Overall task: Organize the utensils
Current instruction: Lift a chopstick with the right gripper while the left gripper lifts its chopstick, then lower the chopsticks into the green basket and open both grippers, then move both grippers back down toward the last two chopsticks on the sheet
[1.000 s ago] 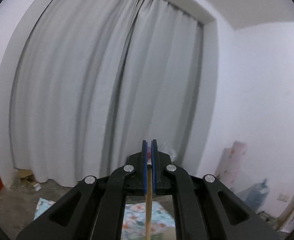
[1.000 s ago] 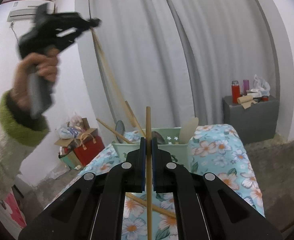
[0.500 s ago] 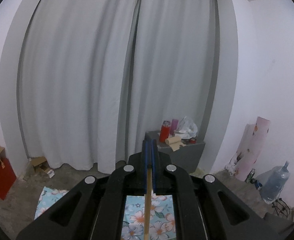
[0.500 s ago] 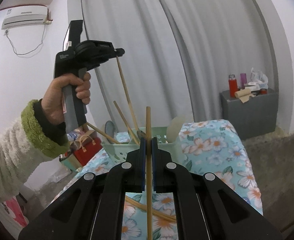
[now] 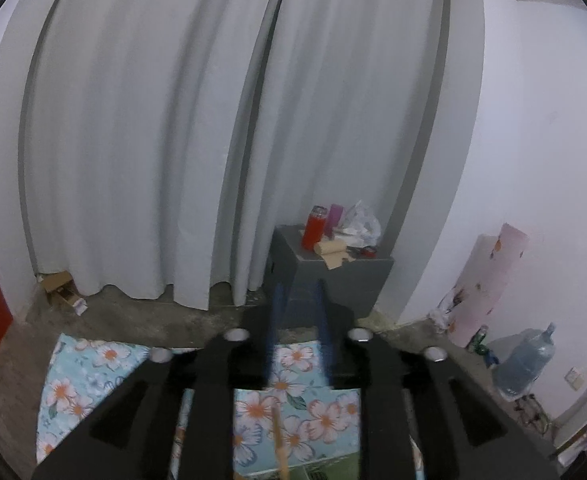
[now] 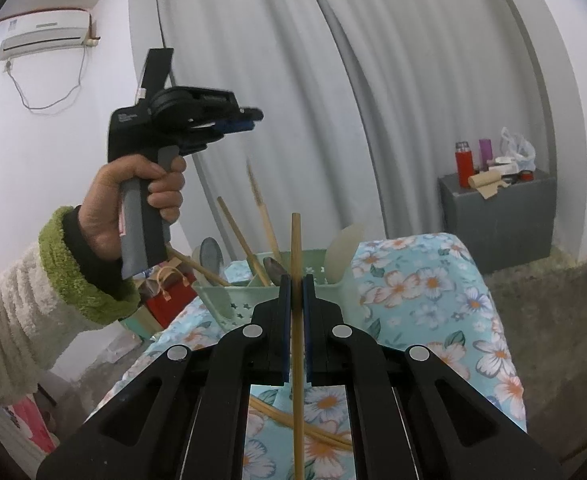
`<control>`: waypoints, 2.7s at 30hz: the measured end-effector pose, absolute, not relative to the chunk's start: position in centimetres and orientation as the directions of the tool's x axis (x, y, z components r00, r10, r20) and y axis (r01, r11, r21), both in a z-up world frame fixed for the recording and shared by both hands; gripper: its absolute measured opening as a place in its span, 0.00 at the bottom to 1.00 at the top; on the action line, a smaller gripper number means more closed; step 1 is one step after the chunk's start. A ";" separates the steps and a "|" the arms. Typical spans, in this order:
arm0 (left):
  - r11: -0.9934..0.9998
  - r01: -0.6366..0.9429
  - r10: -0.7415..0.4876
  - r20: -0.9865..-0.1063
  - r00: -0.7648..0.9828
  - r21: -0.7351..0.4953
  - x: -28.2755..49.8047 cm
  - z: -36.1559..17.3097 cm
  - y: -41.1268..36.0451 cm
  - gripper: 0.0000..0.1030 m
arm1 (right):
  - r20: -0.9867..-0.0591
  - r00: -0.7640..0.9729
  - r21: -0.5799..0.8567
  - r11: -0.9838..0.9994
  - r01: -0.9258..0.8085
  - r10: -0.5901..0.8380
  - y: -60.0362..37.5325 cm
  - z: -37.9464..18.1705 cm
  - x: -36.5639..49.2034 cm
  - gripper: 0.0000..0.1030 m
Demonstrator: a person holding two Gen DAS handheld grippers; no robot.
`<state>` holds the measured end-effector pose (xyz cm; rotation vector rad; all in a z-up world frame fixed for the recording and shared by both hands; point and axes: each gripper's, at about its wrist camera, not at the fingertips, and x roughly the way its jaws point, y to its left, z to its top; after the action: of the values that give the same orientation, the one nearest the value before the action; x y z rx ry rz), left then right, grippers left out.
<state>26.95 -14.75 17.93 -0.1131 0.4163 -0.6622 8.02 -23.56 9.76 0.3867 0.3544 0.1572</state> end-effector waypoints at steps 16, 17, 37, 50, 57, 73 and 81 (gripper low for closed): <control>0.783 0.554 -0.615 -0.223 0.756 -0.281 20.7 20.2 -5.3 0.67 | -0.271 0.940 0.346 0.932 -0.107 0.208 -23.3 13.1 8.6 0.04; 0.787 0.550 -0.611 -0.223 0.760 -0.281 20.1 19.9 -4.3 0.71 | -0.261 0.941 0.345 0.932 -0.115 0.213 -23.3 13.4 8.8 0.04; 0.867 0.416 -0.498 -0.458 0.736 -0.274 12.5 7.2 6.5 0.88 | 0.043 0.952 0.303 0.904 -0.301 0.303 -22.2 23.6 17.4 0.04; 0.875 0.381 -0.484 -0.529 0.697 -0.297 12.6 3.1 7.7 0.89 | -0.154 0.968 0.206 0.965 -0.164 0.197 -19.7 17.2 22.3 0.06; 0.874 0.389 -0.486 -0.547 0.682 -0.292 12.5 2.7 6.9 0.89 | -0.157 0.972 0.212 0.967 -0.139 0.174 -20.4 17.0 18.3 0.43; 0.878 0.351 -0.477 -0.657 0.585 -0.325 13.9 -0.3 4.1 0.91 | -0.280 0.940 0.263 0.957 -0.119 0.194 -20.5 13.8 10.5 0.60; 0.866 0.302 -0.499 -0.720 0.482 -0.398 16.1 -3.2 2.1 0.91 | -0.629 0.752 0.286 0.958 -0.015 0.199 -16.7 4.0 10.1 0.61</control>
<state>16.07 2.12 -3.20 -0.2297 0.9496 -0.4935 10.07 -16.70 4.00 0.2721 0.7130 0.1186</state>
